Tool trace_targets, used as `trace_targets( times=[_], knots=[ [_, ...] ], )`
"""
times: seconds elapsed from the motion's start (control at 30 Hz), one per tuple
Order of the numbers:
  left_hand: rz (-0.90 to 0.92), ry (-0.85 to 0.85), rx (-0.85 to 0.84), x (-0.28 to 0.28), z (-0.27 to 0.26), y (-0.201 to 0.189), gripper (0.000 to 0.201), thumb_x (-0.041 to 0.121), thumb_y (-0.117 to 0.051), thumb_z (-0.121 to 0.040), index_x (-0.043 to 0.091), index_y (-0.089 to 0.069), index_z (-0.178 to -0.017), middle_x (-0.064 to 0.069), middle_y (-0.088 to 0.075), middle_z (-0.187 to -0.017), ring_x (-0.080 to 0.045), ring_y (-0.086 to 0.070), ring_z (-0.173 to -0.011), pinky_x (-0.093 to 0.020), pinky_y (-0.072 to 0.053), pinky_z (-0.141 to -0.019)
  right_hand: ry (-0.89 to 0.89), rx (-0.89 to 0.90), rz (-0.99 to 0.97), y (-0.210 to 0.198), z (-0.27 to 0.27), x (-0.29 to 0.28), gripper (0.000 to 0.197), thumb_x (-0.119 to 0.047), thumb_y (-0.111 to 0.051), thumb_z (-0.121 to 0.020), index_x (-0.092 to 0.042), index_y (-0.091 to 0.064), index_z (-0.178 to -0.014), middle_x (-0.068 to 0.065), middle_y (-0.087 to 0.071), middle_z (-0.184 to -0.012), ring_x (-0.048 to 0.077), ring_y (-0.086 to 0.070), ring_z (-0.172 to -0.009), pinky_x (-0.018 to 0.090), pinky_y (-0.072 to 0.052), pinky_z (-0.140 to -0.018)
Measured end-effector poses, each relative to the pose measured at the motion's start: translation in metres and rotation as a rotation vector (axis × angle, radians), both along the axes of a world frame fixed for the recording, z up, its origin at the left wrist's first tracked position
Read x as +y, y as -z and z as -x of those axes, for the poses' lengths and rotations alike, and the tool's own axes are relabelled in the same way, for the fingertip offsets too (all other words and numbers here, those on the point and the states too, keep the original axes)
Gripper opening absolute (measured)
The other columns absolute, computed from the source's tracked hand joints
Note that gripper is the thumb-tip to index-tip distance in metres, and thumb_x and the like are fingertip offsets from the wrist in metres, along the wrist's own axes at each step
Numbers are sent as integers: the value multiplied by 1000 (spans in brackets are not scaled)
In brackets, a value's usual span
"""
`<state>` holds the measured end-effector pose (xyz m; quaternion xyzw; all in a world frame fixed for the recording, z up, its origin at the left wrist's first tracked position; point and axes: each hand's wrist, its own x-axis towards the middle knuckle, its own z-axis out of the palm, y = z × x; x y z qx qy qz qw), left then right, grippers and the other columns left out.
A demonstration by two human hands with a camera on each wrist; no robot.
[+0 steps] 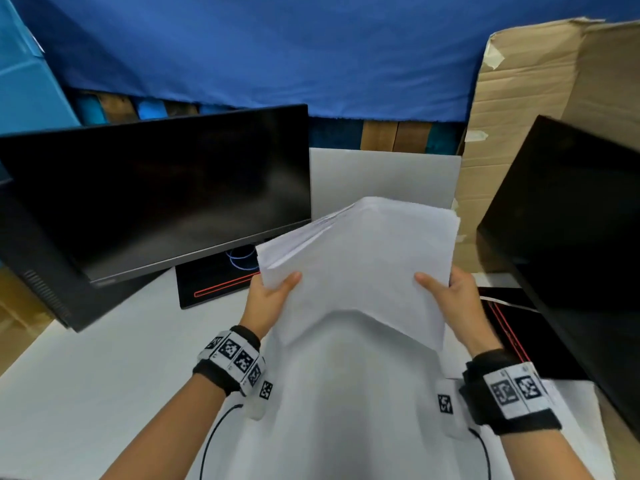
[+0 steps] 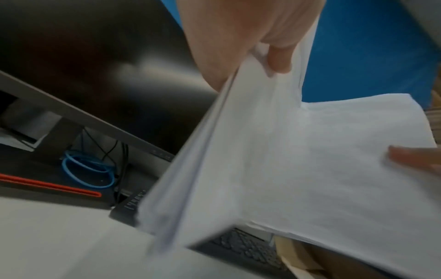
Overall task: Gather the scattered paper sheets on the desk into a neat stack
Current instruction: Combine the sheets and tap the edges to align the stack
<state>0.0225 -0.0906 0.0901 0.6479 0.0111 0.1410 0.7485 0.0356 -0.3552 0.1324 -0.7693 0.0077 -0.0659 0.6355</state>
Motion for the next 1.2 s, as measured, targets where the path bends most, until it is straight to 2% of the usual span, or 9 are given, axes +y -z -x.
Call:
trace_targets(
  times=[0.33,0.43,0.57,0.67,0.8,0.93,1.0,1.07,1.2],
  knots=[
    [-116,-53,159,5,14,48,17,8,-66,-79,21,-67,-90,9,-71,-83,-7,-68,-73,-12,-53,-61,185,97,-159,65,4,-3,10,-11,-71,-75,-15,-67,-83,-7,-68,-77,21,-66,-82,16,-50,-58],
    [-75,-76,123,2,13,41,20,6,-64,-80,23,-64,-91,8,-67,-87,4,-67,-70,-10,-53,-64,186,11,-180,56,2,-4,16,-10,-71,-75,-24,-65,-73,-11,-69,-72,7,-67,-70,11,-52,-57],
    [-59,-104,59,9,6,36,26,2,-66,-77,23,-65,-91,14,-69,-87,-1,-68,-80,-12,-55,-74,161,-47,-216,51,0,-4,31,-4,-72,-73,-24,-62,-94,-9,-62,-96,1,-63,-85,19,-53,-79],
    [-77,-121,123,12,13,55,25,2,-67,-77,13,-65,-99,7,-68,-87,-3,-68,-74,-11,-54,-62,206,49,-91,61,-2,-2,73,-8,-75,-71,-22,-40,-133,1,-49,-131,19,-46,-121,38,-39,-106],
    [-140,-95,202,14,20,66,15,9,-65,-80,21,-67,-87,16,-72,-64,1,-67,-64,-11,-51,-58,258,-153,236,46,-10,7,94,-18,-81,-66,-15,-26,-142,11,-32,-145,26,-33,-134,42,-31,-112],
    [-327,-34,173,7,4,53,13,20,-68,-78,11,-64,-70,-6,-61,-65,-16,-52,-60,-28,-42,-60,-283,-338,987,12,-17,51,88,-34,-76,-68,-19,-30,-142,5,-32,-149,25,-21,-141,46,-14,-114],
    [-421,44,111,-2,-2,39,14,18,-66,-79,5,-67,-74,3,-58,-58,-9,-47,-54,-23,-37,-54,-511,-291,1236,2,-22,77,63,-31,-68,-76,-22,-44,-134,3,-47,-140,24,-34,-135,47,-19,-110],
    [-556,145,41,-9,-5,22,12,13,-63,-81,3,-68,-80,9,-57,-56,-1,-43,-50,-16,-33,-51,-596,-263,1255,-9,-25,90,21,-19,-59,-83,-14,-65,-103,9,-67,-101,29,-57,-101,34,-37,-85],
    [-788,189,139,11,-9,-5,18,23,-63,-82,11,-65,-68,-4,-62,-65,-6,-52,-52,-23,-41,-56,-522,-250,1010,-42,-34,71,19,-12,-56,-85,-1,-65,-72,25,-65,-77,17,-47,-70,29,-30,-61]
  ],
)
